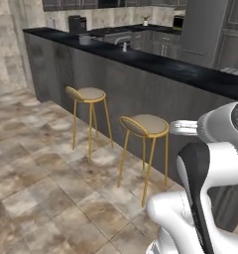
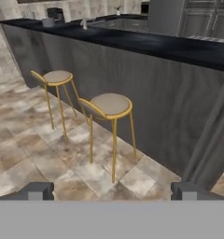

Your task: Pick the candle and candle from the dining table and place them in the open cabinet. Close the cabinet after placing the objects.

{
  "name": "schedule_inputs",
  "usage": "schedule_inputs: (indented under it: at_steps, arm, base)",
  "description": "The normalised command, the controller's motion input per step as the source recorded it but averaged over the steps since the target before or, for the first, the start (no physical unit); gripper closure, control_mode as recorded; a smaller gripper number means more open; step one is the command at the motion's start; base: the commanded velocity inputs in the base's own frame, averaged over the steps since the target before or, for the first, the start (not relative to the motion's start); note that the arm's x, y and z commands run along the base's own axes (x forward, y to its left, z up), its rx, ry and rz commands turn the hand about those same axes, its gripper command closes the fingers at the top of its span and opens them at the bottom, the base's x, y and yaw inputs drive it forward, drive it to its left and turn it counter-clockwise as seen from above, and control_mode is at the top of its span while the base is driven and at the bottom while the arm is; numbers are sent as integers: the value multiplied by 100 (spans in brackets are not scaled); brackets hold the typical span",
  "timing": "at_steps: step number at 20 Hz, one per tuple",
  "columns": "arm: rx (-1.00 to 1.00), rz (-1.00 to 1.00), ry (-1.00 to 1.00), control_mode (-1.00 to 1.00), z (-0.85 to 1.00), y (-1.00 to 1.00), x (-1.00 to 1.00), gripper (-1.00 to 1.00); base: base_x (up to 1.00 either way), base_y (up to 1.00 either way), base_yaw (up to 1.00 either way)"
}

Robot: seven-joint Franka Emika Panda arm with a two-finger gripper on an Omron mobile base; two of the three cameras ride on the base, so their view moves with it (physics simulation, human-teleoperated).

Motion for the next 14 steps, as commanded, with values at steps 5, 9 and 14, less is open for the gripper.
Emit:
schedule_inputs:
  at_steps: [5, 9, 14]
  arm:
    - [0, 0, 0, 100, 0, 0, 0, -100]
    - [0, 0, 0, 100, 0, 0, 0, -100]
    - [0, 0, 0, 100, 0, 0, 0, -100]
  base:
    - [45, 66, -27]
    - [44, 65, -27]
    - [41, 65, -27]
